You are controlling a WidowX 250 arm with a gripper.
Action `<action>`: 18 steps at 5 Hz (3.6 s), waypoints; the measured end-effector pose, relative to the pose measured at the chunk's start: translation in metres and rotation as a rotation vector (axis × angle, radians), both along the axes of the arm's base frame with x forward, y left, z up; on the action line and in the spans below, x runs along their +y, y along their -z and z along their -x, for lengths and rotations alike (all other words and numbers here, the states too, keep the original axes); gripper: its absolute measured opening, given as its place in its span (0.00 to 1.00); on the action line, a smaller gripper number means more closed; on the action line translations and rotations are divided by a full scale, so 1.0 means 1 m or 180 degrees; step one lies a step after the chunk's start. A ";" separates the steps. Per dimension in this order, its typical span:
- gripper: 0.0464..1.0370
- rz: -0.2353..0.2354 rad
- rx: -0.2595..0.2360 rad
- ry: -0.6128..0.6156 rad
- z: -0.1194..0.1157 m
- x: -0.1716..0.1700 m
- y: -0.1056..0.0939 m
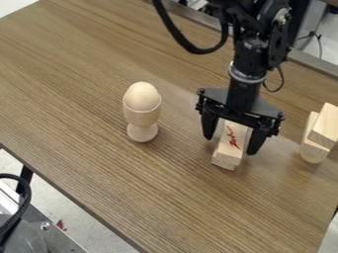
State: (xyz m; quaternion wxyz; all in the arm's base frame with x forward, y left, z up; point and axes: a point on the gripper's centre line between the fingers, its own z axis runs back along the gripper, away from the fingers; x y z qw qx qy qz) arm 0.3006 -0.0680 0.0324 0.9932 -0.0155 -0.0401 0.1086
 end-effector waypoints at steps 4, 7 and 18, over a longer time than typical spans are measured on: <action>0.54 0.0151 -0.0190 -0.0009 -0.009 -0.013 -0.047; 0.54 0.0232 -0.0413 0.0186 -0.054 -0.060 -0.095; 0.54 -0.0072 -0.0201 0.0507 -0.060 -0.096 -0.062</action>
